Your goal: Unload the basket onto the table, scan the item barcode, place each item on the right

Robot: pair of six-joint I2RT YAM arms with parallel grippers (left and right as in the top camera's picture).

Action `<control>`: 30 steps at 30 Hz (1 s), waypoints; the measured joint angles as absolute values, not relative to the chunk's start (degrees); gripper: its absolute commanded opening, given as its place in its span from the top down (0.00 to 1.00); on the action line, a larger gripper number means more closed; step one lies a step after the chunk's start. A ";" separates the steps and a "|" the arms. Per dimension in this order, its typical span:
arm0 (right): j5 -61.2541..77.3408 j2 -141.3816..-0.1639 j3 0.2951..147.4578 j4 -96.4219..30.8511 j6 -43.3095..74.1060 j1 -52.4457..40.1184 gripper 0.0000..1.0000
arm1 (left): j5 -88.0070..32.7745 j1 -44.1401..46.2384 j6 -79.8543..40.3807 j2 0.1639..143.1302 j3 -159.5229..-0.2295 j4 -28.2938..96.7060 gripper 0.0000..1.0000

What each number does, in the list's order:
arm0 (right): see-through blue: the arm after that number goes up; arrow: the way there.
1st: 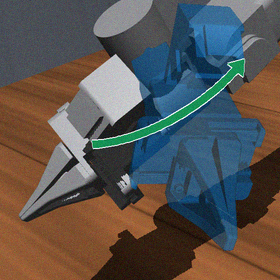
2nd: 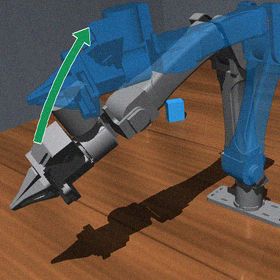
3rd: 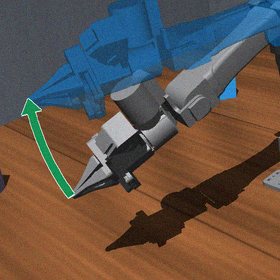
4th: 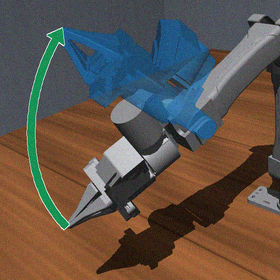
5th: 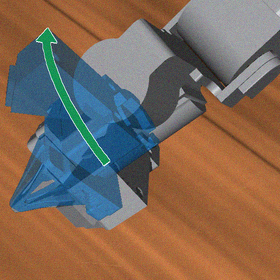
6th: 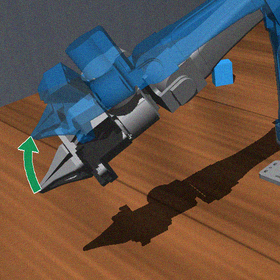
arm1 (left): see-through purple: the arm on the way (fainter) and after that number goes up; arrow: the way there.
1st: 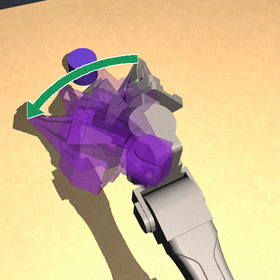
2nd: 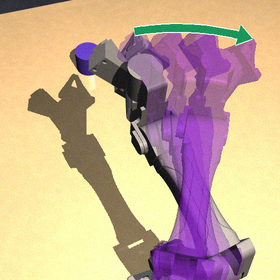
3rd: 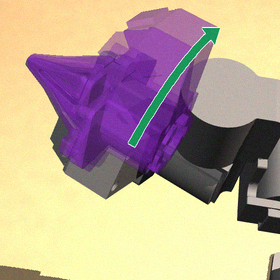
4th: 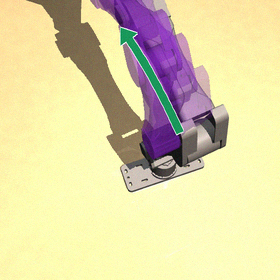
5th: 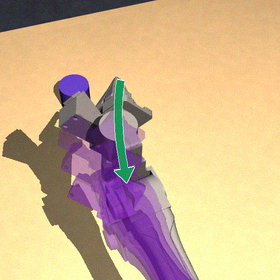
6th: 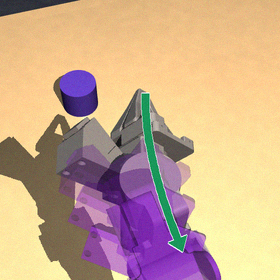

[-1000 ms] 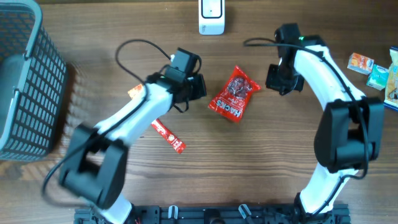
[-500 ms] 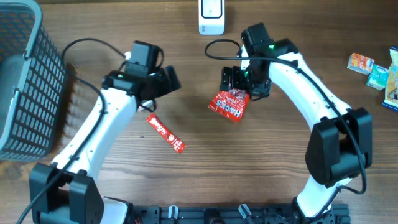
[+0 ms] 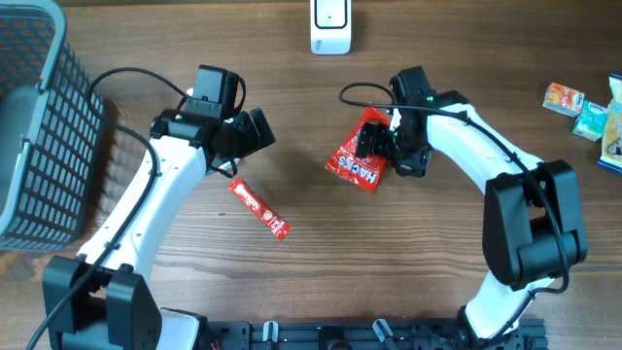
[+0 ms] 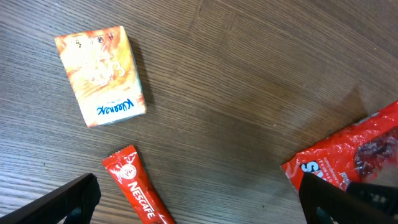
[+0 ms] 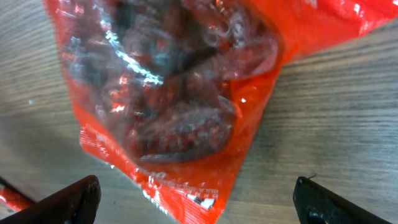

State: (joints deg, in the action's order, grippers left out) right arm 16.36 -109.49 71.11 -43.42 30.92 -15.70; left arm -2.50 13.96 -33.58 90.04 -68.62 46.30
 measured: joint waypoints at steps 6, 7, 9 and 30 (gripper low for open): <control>20.36 -109.14 67.18 -35.66 33.65 -15.68 0.01 | -2.87 13.96 -33.58 90.04 -68.62 46.30 0.00; 21.12 -109.10 66.87 -34.48 34.04 -15.68 0.07 | -2.87 13.96 -33.58 90.04 -68.62 46.30 0.00; 22.48 -109.06 66.17 -32.10 34.87 -15.68 0.27 | -2.87 13.96 -33.56 90.04 -68.62 46.30 0.00; 23.49 -105.78 63.68 -36.10 32.32 -15.70 0.96 | -2.87 13.96 -33.56 90.04 -68.62 46.30 0.00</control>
